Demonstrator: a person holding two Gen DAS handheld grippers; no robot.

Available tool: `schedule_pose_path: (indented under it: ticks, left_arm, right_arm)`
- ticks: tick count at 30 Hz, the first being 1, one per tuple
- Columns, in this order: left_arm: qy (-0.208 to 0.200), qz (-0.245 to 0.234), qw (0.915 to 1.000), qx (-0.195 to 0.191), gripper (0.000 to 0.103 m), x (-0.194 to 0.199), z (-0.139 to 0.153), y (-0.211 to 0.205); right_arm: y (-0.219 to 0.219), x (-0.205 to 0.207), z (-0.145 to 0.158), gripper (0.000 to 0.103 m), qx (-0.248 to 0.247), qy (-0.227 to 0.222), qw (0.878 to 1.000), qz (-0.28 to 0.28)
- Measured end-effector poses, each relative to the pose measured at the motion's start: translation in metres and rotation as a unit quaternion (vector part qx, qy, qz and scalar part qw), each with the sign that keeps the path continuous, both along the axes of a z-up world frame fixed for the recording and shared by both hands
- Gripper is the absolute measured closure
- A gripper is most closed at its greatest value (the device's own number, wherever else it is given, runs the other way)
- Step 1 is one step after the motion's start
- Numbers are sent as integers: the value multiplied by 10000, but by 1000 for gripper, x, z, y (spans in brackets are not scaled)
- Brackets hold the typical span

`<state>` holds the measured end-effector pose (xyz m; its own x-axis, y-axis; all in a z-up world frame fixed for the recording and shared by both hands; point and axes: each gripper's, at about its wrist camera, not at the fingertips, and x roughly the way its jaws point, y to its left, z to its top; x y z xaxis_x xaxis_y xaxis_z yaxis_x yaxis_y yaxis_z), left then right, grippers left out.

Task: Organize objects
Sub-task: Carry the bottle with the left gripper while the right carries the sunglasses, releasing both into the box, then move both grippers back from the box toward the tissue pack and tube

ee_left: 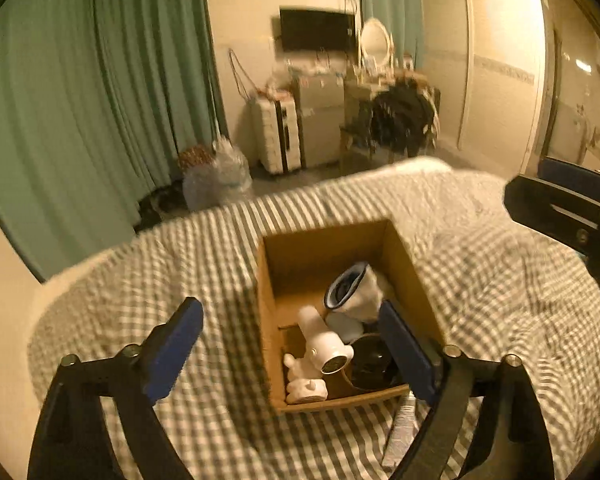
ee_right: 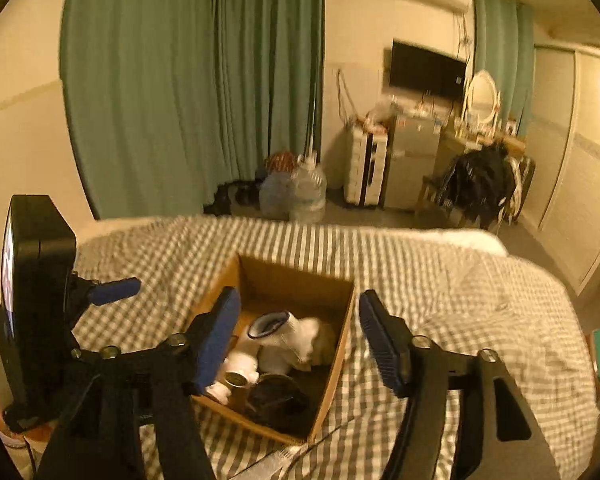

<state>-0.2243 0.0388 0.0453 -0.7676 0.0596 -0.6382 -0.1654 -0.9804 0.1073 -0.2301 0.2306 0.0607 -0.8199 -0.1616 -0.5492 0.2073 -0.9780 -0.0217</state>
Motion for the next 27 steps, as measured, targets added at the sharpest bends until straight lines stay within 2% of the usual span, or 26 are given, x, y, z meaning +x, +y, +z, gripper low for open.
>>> schedule_pose_path:
  ticks: [3, 7, 10, 14, 17, 21, 27]
  left_arm:
    - [264, 53, 9995, -160, 8, 30, 30, -3]
    - [378, 77, 9991, -162, 6, 64, 60, -8]
    - [409, 120, 9990, -145, 5, 87, 75, -13]
    - [448, 137, 9988, -119, 4, 116, 81, -18]
    - [361, 116, 9993, -72, 4, 136, 70, -21]
    - [226, 321, 9992, -68, 4, 164, 35, -27]
    - [-196, 696, 9973, -160, 4, 184, -42, -35]
  right_arm:
    - [-2, 34, 35, 34, 4, 204, 9998, 56]
    - [0, 78, 71, 30, 9, 375, 9993, 46]
    - [0, 108, 89, 30, 127, 474, 9988, 45]
    - [-3, 153, 96, 29, 347, 541, 9979, 42]
    - [-7, 183, 90, 29, 482, 535, 9974, 51]
    - [-16, 208, 68, 28, 657, 498, 9965, 135]
    - [-29, 224, -5, 28, 712, 122, 9971, 253]
